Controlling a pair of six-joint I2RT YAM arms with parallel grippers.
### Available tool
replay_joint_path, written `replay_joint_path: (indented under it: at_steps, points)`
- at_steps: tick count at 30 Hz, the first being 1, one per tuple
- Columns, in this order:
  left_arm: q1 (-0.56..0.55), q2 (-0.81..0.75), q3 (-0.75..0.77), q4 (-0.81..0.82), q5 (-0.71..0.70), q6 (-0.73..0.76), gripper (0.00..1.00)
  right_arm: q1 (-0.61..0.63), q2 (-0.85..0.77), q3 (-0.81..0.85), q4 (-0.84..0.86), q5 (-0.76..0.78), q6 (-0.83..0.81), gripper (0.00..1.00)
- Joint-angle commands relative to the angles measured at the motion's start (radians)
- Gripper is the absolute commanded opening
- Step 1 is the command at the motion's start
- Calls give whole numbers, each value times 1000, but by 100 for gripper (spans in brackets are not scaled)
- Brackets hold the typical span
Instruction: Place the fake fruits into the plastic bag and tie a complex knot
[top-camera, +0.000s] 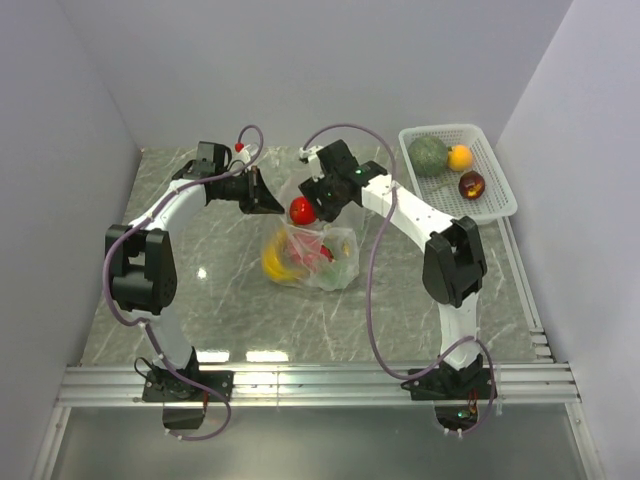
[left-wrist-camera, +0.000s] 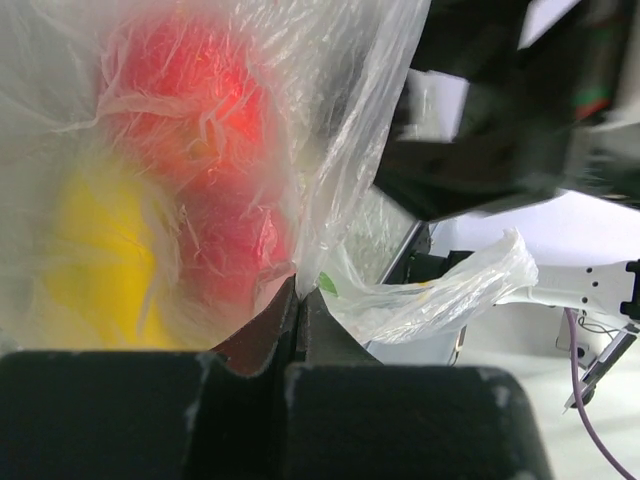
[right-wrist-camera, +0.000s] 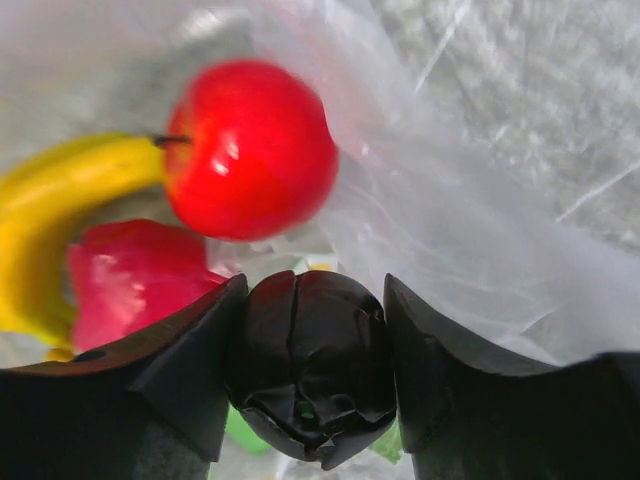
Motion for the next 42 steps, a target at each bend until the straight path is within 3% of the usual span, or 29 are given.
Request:
replay_joint_path:
  at_steps: [1,2,5,9,13,14,16,20,24,31,42]
  points:
    - [-2,-5,52,13,31,12,0,5,-50,-48,76,50,-20,75]
    - [-2,-2,56,15,31,13,0,3,-61,-54,76,45,-12,82]
    - [-2,1,59,15,30,18,1,3,-124,-43,48,-22,4,89]
    - [-2,9,69,12,31,16,1,-1,-237,20,-38,-149,38,90]
    - [-2,4,66,21,28,18,0,-96,-391,-18,-61,-393,81,91]
    - [-2,1,64,23,28,13,0,-165,-420,-26,-62,-492,86,92]
    - [-2,-2,58,24,33,12,1,-249,-466,-11,-94,-550,92,92]
    - [-4,-9,58,30,24,15,0,-465,-459,18,-139,-467,74,92]
    - [-4,-15,41,44,24,13,1,-694,-329,73,-130,-259,87,92]
    - [-4,-19,20,46,24,16,0,-796,9,378,-214,-15,64,90]
    - [-4,-8,13,46,19,26,1,-810,170,350,-101,100,115,93]
